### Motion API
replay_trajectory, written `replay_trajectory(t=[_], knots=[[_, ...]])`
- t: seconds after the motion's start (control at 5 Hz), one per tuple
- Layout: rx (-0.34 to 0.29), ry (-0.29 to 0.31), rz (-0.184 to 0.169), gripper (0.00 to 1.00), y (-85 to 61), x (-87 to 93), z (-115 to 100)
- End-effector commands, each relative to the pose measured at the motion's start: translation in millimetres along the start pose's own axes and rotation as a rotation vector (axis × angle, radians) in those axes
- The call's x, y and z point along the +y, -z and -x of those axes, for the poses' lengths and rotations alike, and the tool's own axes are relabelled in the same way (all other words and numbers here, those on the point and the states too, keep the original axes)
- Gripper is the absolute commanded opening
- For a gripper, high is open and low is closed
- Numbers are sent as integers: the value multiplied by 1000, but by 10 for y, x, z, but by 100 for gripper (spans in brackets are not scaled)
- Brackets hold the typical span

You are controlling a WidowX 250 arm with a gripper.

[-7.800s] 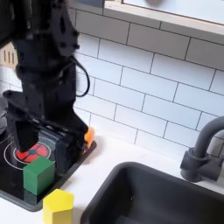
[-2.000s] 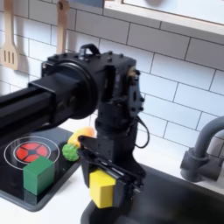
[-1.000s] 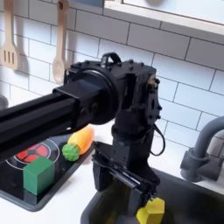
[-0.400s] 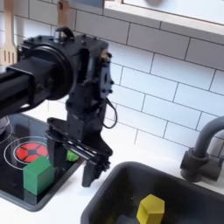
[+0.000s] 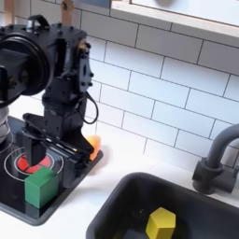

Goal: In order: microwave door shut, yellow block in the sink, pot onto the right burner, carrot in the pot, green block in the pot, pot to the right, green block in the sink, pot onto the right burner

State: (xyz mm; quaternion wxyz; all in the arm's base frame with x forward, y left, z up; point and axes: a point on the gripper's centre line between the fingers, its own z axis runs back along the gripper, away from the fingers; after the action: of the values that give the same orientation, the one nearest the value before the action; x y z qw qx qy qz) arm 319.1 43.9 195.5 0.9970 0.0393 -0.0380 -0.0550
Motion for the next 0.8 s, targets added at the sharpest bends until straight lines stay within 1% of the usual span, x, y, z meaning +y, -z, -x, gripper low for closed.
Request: replay_trajectory(t=[0.0,0.2,0.4,0.6], knots=[[21,-12,9,100,103,77,39],[7,-4,2,100,78,66,11],[-33,-38,-10,100,-58,190,-25],[5,-52,-7,100,46,290,24]])
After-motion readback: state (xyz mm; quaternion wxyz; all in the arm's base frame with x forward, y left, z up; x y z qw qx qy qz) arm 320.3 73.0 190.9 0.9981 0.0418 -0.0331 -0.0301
